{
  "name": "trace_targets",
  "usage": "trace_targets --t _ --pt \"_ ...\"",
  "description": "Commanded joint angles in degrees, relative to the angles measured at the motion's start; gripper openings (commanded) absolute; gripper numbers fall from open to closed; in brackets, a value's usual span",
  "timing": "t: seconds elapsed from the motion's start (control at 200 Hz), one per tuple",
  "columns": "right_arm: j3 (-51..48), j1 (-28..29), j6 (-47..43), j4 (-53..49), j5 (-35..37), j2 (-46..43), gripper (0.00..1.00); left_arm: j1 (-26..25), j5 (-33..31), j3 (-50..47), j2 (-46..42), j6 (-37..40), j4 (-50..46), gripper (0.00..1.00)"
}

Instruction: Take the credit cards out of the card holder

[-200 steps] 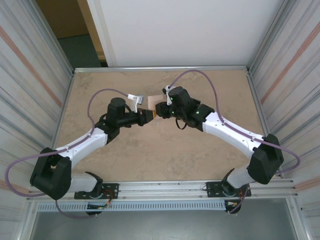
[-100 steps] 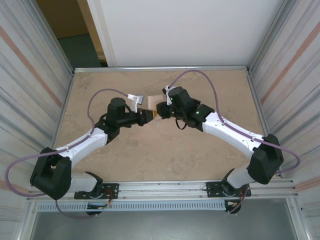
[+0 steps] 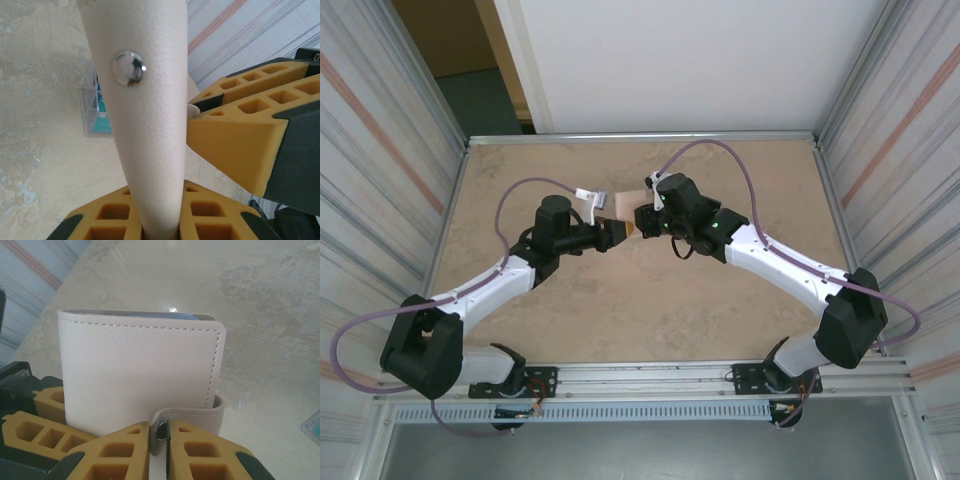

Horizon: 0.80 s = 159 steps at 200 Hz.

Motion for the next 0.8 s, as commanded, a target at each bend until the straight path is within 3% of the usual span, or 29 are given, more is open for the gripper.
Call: trace_targets --t 0.0,0.792 --pt "0.6 -0.5 -0.4 -1.3 2.3 -0.4 0.14 -0.3 2.7 0.7 -0.4 0.5 2.9 0.00" --pt "-1.4 -2.1 1.0 0.0 2.4 -1.4 0.09 -0.3 3.6 1.1 -0.5 1.1 2.6 0.00"
